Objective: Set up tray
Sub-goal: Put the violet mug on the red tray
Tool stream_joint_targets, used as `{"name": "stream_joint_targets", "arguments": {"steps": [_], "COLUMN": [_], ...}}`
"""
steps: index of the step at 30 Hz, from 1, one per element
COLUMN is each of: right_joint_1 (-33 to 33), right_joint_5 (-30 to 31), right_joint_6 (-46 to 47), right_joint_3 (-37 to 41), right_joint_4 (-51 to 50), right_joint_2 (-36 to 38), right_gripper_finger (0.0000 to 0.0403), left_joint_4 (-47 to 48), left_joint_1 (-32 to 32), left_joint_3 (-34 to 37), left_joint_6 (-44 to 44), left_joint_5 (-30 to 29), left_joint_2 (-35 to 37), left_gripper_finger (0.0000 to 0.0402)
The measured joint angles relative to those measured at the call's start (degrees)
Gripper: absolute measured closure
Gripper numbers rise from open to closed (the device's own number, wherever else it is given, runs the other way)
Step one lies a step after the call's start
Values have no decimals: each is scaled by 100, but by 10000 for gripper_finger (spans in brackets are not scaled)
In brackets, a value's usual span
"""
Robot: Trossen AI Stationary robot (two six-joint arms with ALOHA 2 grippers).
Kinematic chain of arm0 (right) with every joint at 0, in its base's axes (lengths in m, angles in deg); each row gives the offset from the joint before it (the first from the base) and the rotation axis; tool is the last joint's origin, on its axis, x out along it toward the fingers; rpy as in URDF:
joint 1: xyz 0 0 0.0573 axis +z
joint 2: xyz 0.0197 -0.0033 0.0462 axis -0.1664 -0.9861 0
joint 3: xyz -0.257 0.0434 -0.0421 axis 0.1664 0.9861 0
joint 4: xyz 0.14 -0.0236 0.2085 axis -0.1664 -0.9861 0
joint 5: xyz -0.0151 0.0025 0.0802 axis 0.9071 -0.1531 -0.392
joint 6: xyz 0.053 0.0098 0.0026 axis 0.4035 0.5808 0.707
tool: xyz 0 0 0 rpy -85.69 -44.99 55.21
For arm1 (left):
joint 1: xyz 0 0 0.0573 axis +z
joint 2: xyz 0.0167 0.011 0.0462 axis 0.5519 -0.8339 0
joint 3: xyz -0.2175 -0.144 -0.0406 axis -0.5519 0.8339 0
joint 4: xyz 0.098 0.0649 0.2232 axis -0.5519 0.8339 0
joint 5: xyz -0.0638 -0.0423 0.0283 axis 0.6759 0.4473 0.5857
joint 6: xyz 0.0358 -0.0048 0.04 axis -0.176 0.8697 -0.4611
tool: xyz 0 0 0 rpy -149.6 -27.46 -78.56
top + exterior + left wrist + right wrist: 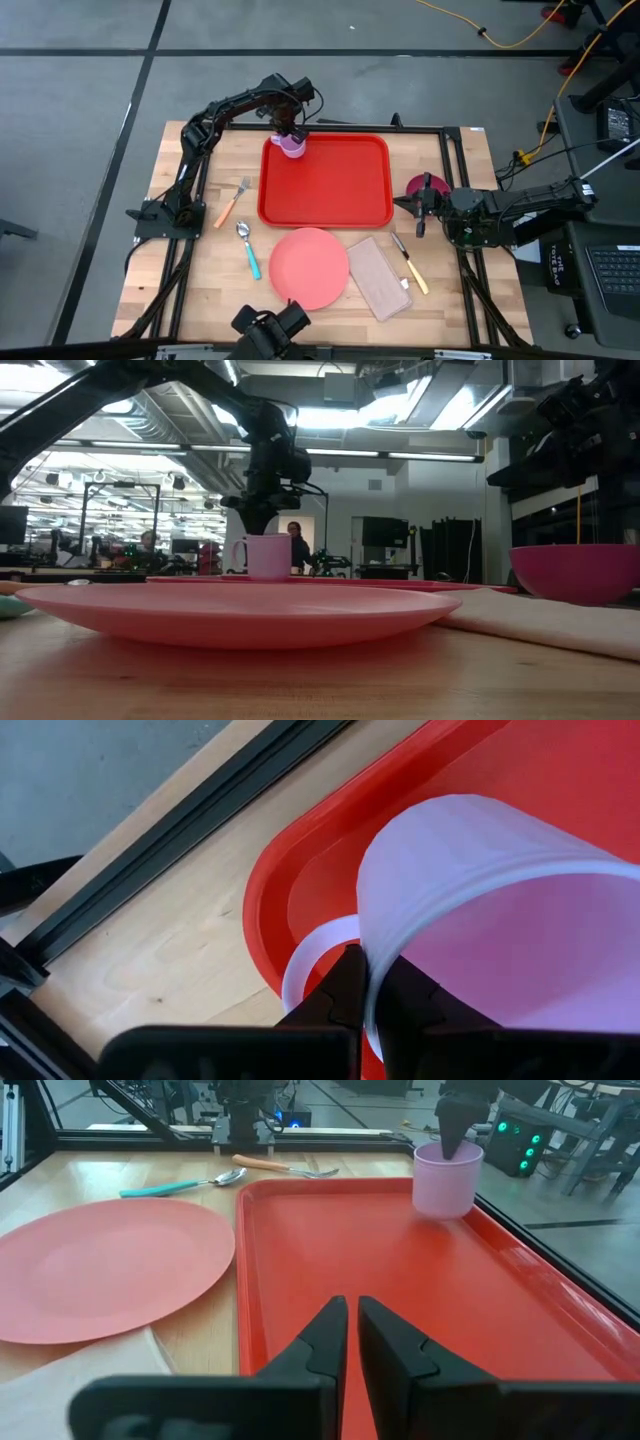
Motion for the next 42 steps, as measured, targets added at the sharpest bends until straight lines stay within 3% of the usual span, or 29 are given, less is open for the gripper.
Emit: {"name": "stream_joint_targets", "arguments": {"steps": [30, 42], "right_joint_1": [-1, -1], "right_joint_5": [-50, -52], "right_joint_6": [138, 138], "right_joint_3": [0, 0], "right_joint_4": [-16, -115], "right_joint_2": [0, 0], "right_gripper_finger": [368, 368], "left_joint_4": [4, 6], "left_joint_1": [-33, -33], "left_joint_3": [9, 9], "left_joint_6": [125, 307], "left_joint_5": [17, 118], "left_joint_2": [-109, -109], "left_gripper_finger": [397, 356]}}
